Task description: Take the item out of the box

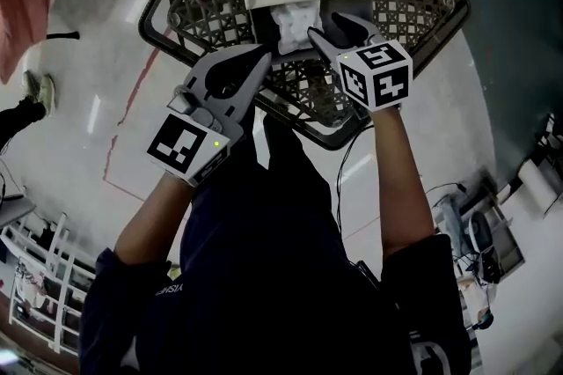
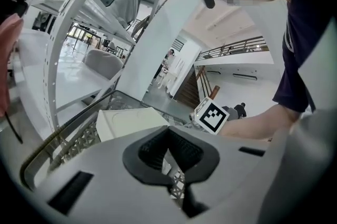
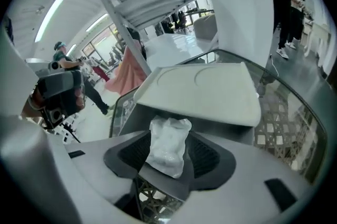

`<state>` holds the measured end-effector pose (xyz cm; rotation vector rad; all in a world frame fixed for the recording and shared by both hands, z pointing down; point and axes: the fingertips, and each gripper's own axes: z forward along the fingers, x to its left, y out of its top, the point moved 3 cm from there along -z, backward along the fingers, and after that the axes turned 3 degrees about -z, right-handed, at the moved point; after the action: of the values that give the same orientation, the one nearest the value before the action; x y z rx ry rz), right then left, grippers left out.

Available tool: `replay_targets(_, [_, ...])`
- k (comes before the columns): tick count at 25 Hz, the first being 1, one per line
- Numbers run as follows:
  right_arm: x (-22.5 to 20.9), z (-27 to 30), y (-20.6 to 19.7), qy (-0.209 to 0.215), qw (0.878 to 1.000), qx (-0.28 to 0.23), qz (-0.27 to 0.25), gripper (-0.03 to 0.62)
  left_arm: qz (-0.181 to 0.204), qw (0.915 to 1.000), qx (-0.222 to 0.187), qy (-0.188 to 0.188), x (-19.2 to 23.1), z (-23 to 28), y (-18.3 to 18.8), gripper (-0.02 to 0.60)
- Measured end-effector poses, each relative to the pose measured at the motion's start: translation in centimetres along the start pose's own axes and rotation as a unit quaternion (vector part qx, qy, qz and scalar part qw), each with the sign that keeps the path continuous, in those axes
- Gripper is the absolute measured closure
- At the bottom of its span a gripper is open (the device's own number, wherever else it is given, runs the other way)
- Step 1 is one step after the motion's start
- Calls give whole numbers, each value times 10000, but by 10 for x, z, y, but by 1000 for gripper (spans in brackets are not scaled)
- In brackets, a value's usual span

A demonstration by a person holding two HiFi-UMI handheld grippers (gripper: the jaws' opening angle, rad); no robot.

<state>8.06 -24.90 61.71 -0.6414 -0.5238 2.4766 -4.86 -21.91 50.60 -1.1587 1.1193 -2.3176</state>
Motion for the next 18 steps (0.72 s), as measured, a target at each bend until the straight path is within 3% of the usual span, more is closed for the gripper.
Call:
replay_targets(9, [-7,39,-20,149,9935,1092,-289,355,-234,9997,-98,-50,12,6,6,575])
replay_targets(16, [-8,58,-25,133,9875,1503,-446,358,-389,9992,41,-31,19,7,-3,575])
replay_targets(18, [-7,57,-24,134,9865,1549,-509,387,-405,9992,61,-18,19,6,-4,575])
